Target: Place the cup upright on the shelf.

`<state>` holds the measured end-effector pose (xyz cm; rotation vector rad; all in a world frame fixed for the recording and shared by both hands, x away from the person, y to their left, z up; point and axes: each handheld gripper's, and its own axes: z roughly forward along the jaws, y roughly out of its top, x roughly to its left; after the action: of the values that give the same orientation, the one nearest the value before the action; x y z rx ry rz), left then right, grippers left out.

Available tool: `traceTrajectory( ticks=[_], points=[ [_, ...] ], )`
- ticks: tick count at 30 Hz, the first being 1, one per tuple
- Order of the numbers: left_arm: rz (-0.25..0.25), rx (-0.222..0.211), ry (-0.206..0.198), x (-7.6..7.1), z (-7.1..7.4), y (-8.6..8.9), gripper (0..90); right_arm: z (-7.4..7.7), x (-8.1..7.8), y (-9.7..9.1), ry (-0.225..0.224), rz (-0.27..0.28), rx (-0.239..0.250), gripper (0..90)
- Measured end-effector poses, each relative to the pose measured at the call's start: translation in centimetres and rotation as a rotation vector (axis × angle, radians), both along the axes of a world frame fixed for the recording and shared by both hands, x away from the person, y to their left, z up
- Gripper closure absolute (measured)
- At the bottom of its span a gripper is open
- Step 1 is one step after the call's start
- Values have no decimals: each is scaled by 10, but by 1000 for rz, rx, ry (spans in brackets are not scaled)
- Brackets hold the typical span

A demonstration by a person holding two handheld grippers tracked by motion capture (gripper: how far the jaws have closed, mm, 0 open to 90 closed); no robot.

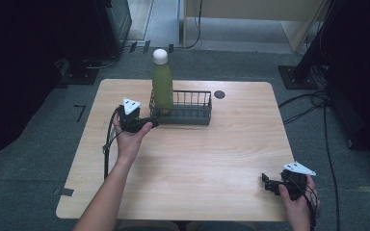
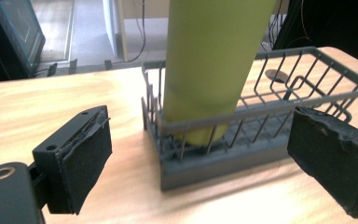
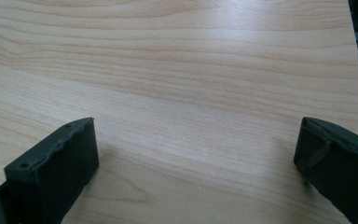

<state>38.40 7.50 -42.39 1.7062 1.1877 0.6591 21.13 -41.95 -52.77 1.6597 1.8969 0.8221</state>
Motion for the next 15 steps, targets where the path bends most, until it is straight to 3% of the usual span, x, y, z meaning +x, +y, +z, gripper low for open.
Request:
traceTrajectory(
  ticks=[8, 15],
  points=[
    [19, 1, 4, -21, -10, 18, 59, 0, 0, 0, 0, 0, -1, 0],
    [28, 19, 34, -39, -25, 32, 48, 0, 0, 0, 0, 0, 0, 0]
  ],
)
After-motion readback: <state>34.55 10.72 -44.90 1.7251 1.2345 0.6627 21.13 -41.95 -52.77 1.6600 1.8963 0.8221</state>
